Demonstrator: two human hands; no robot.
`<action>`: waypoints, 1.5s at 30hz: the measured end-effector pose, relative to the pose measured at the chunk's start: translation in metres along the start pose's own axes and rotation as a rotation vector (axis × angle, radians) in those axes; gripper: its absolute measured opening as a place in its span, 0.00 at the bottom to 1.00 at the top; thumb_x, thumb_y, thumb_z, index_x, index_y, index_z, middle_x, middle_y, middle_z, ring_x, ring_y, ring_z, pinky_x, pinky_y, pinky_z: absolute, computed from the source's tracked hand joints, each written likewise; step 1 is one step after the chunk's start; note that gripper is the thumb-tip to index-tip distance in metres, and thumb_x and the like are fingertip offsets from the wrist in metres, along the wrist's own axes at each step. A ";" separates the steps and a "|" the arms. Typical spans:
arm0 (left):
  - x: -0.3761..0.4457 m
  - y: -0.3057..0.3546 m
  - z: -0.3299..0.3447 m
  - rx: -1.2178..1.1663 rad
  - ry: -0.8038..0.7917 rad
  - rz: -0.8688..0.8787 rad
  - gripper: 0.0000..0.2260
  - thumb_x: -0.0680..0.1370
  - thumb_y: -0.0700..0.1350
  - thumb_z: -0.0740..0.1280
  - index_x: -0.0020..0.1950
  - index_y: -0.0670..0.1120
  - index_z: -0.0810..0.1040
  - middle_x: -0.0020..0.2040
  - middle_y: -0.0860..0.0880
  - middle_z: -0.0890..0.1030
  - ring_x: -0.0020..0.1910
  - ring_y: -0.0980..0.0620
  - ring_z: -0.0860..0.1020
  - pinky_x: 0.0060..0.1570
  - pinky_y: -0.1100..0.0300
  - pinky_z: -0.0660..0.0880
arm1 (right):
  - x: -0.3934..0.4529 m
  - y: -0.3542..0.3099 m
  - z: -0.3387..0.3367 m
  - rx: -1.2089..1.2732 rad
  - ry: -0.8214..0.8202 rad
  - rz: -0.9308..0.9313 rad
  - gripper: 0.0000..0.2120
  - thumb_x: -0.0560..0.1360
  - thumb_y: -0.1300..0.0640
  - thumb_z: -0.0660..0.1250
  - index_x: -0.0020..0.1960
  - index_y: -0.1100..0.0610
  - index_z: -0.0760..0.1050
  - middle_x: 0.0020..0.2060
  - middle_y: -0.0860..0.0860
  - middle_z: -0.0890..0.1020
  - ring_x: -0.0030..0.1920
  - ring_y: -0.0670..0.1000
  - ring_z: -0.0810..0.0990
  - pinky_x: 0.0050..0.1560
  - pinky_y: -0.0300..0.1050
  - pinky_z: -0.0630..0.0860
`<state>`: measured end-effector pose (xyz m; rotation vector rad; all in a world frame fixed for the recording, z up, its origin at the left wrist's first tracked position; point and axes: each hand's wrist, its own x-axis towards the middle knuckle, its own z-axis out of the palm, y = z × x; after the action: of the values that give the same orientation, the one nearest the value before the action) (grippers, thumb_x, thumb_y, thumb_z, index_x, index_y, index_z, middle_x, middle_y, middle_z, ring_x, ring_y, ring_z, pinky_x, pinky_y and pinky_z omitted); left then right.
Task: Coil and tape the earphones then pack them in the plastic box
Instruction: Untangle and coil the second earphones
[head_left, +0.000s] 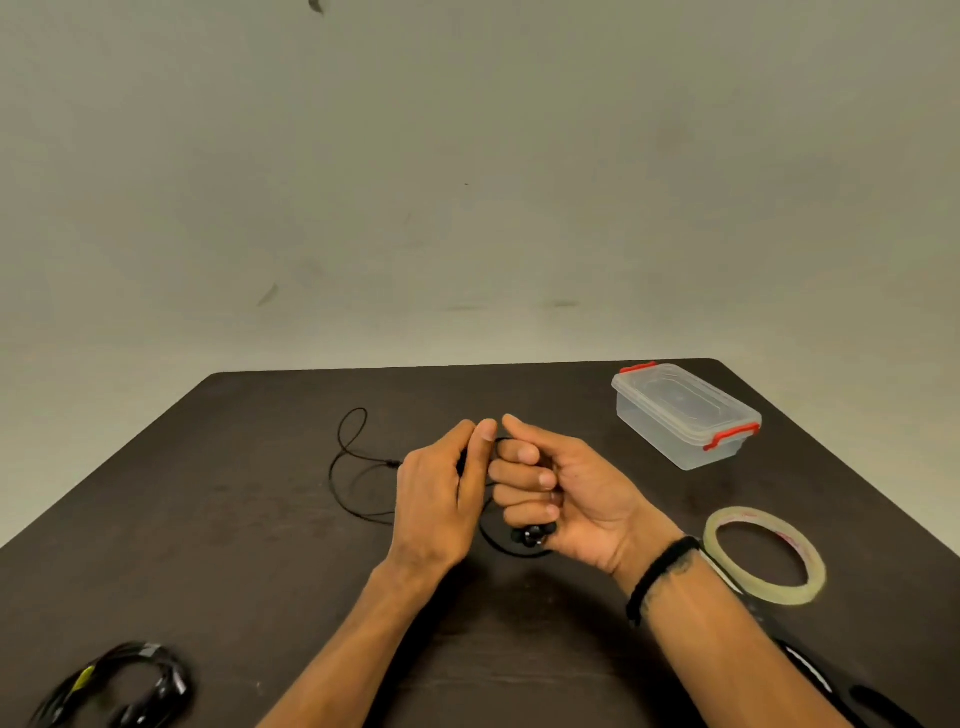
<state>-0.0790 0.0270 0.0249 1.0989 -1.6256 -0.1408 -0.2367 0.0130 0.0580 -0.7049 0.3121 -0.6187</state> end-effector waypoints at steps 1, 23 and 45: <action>0.001 -0.002 -0.001 0.008 0.015 -0.015 0.20 0.87 0.56 0.57 0.42 0.47 0.76 0.30 0.50 0.75 0.28 0.47 0.73 0.30 0.45 0.70 | 0.001 0.001 0.002 0.005 -0.008 0.003 0.21 0.87 0.48 0.61 0.37 0.54 0.70 0.25 0.46 0.64 0.25 0.44 0.56 0.24 0.34 0.59; -0.012 0.009 0.010 0.122 -0.321 -0.039 0.16 0.83 0.44 0.61 0.39 0.60 0.65 0.28 0.54 0.74 0.26 0.51 0.73 0.29 0.60 0.68 | 0.005 -0.004 0.015 0.242 0.224 -0.515 0.16 0.86 0.53 0.60 0.43 0.58 0.78 0.28 0.48 0.69 0.27 0.46 0.64 0.31 0.40 0.70; -0.010 0.024 -0.004 0.426 -0.327 0.230 0.19 0.84 0.56 0.59 0.34 0.53 0.69 0.25 0.56 0.68 0.24 0.54 0.69 0.28 0.59 0.66 | 0.001 -0.006 0.005 -0.498 0.628 -0.626 0.19 0.89 0.52 0.56 0.41 0.56 0.72 0.32 0.54 0.78 0.32 0.50 0.71 0.45 0.52 0.72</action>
<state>-0.0896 0.0496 0.0335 1.2413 -2.1283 0.1972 -0.2360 0.0118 0.0658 -1.0894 0.8628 -1.3919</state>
